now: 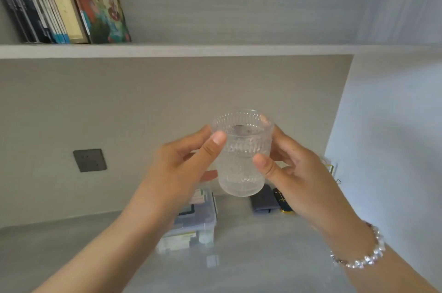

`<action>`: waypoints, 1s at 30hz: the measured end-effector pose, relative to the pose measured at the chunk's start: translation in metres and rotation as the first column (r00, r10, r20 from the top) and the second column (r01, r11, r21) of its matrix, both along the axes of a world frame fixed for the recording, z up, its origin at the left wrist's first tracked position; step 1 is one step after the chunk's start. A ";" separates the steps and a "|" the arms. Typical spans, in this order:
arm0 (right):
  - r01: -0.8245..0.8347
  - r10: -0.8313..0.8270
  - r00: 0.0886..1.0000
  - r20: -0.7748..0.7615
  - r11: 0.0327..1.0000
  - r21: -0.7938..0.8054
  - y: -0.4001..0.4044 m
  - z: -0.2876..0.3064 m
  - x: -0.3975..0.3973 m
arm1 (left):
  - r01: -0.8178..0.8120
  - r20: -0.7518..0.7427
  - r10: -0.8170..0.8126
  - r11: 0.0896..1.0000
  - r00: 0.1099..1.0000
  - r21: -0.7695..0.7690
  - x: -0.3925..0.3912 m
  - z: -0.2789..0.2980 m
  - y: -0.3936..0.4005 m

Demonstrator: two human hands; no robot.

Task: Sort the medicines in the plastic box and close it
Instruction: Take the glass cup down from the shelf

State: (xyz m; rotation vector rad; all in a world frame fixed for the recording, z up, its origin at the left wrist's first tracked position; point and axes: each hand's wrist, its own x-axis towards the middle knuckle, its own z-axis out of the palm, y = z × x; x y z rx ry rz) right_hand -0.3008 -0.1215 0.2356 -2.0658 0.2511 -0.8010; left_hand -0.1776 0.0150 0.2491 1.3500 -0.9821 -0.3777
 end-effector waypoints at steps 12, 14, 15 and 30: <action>-0.052 0.160 0.938 -0.307 0.942 0.331 -0.001 -0.152 0.008 | 0.107 -0.289 -0.050 0.977 0.956 0.185 0.003 -0.160 0.007; -0.046 0.188 0.914 -0.360 0.928 0.369 -0.001 -0.174 0.008 | 0.103 -0.345 -0.019 0.968 0.938 0.228 0.005 -0.184 0.008; -0.039 0.197 0.901 -0.386 0.924 0.380 -0.001 -0.185 0.007 | 0.102 -0.365 -0.001 0.961 0.931 0.257 0.007 -0.196 0.008; 0.010 0.352 0.810 -0.470 0.792 0.610 0.001 -0.334 0.001 | 0.173 -0.739 0.222 0.892 0.636 0.417 0.002 -0.343 0.001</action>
